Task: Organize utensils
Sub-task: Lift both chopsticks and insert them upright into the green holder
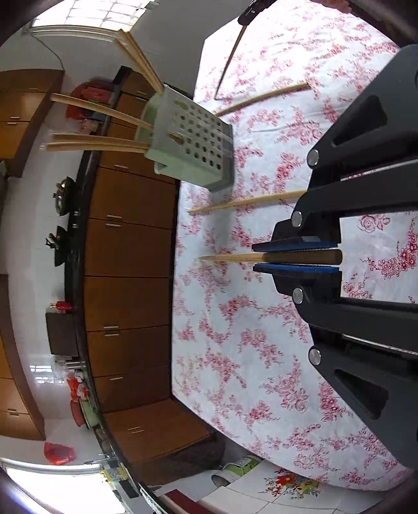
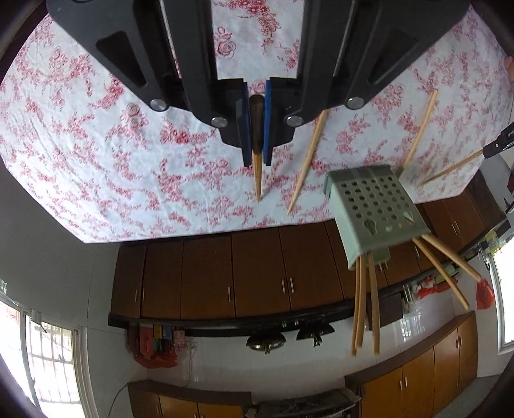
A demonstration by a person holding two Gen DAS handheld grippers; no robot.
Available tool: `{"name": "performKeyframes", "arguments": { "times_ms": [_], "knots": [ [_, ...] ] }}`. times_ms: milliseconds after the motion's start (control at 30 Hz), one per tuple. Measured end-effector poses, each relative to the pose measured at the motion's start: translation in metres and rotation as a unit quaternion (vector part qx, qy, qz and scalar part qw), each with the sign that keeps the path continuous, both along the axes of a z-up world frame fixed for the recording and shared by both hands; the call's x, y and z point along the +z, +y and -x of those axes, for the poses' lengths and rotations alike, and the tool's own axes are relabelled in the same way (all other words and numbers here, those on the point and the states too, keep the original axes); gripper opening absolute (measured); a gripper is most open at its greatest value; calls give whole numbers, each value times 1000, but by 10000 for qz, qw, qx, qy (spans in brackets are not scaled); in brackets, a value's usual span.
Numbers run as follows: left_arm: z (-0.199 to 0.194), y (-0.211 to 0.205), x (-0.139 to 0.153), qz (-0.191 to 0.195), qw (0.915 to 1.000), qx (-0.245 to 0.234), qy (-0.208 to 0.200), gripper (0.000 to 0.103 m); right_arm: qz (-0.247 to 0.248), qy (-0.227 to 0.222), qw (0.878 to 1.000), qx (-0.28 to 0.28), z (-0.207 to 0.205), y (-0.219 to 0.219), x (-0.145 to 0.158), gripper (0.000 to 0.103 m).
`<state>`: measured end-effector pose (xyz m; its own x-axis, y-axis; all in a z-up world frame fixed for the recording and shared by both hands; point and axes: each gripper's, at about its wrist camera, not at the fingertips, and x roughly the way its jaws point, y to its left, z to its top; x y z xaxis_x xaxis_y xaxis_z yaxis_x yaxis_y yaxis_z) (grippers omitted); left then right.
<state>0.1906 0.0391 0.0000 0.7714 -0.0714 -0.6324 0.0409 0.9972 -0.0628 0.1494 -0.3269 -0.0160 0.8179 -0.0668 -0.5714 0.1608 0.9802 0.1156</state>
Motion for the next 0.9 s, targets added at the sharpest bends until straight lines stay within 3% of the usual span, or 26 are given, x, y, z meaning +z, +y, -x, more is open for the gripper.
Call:
{"name": "performKeyframes", "arguments": {
  "times_ms": [300,567,900],
  "knots": [
    [-1,10,64,385,9967,56,-716,7,-67,-668,9977,-82,-1,-8,52,8],
    [-1,12,80,315,9953,75,-917,7,-9,-720,9974,-31,-1,-4,61,8],
    [25,-14,130,560,9880,-570,-1322,7,-565,-1219,9896,515,12,0,137,8]
  ]
}}
